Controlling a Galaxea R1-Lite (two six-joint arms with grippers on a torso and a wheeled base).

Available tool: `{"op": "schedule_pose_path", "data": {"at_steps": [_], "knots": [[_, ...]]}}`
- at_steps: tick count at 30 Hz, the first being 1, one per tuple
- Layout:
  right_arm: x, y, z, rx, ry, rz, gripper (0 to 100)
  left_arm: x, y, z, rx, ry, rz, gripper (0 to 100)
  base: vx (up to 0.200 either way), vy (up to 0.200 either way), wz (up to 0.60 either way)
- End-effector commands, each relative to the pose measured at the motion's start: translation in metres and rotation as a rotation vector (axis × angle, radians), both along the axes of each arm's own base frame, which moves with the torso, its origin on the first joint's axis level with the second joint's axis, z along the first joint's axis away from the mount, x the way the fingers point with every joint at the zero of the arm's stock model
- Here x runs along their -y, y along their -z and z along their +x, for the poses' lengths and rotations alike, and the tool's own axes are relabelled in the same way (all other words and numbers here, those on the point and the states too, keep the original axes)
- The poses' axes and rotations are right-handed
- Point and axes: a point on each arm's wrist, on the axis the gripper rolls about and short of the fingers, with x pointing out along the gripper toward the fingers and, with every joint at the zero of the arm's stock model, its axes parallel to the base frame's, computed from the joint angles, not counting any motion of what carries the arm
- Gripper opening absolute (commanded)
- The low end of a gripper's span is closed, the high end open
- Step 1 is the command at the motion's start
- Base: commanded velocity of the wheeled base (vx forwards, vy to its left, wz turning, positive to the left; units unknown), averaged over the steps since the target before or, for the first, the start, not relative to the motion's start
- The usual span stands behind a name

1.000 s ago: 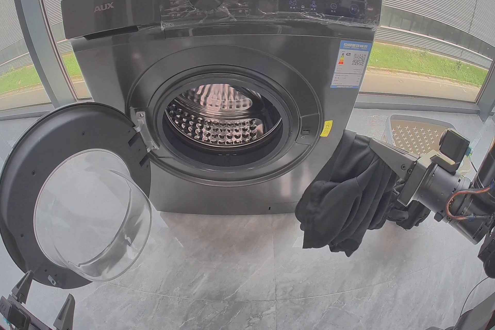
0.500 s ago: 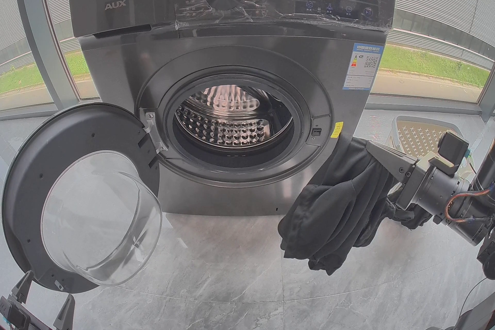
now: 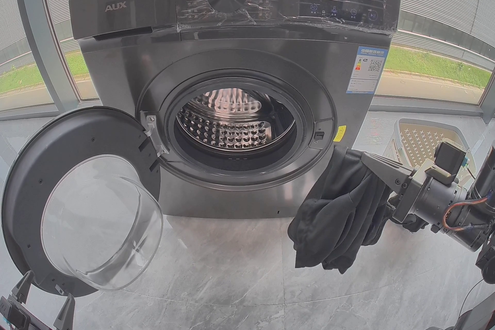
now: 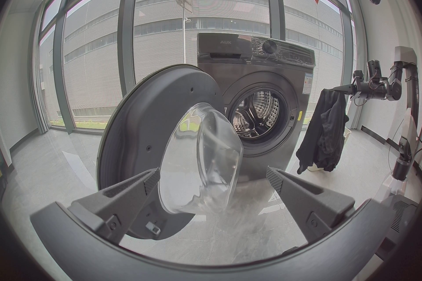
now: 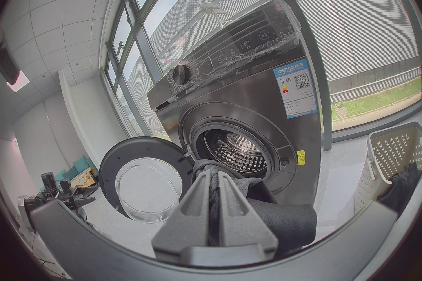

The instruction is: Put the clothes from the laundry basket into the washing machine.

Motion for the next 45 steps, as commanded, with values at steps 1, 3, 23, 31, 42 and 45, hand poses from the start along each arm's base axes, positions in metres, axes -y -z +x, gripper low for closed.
{"op": "schedule_pose_path", "data": {"at_steps": [1, 3, 23, 31, 42, 45], "knots": [[-0.001, 0.002, -0.001, -0.007, -0.008, -0.005, 0, 0.000, 0.005, 0.000, 0.002, 0.001, 0.001, 100, 0.000, 0.000, 0.00], [-0.001, 0.002, -0.001, -0.007, -0.008, -0.005, 0, 0.000, 0.005, 0.000, 0.002, 0.001, 0.001, 100, 0.000, 0.000, 0.00], [-0.006, 0.013, -0.011, -0.031, -0.053, -0.048, 0, 0.000, 0.005, 0.000, 0.003, 0.001, 0.003, 100, 0.000, 0.000, 0.00], [-0.010, 0.015, -0.012, -0.028, -0.070, -0.061, 0, 0.000, 0.005, 0.000, 0.002, 0.001, 0.003, 100, 0.000, 0.000, 0.00], [-0.012, 0.017, -0.014, -0.021, -0.088, -0.061, 0, 0.000, 0.005, 0.000, 0.004, 0.004, 0.032, 100, 0.055, 0.000, 0.00], [-0.016, 0.017, -0.018, -0.019, -0.116, -0.060, 0, 0.000, 0.005, 0.000, 0.004, 0.004, 0.036, 100, 0.000, 0.000, 0.00]]}}
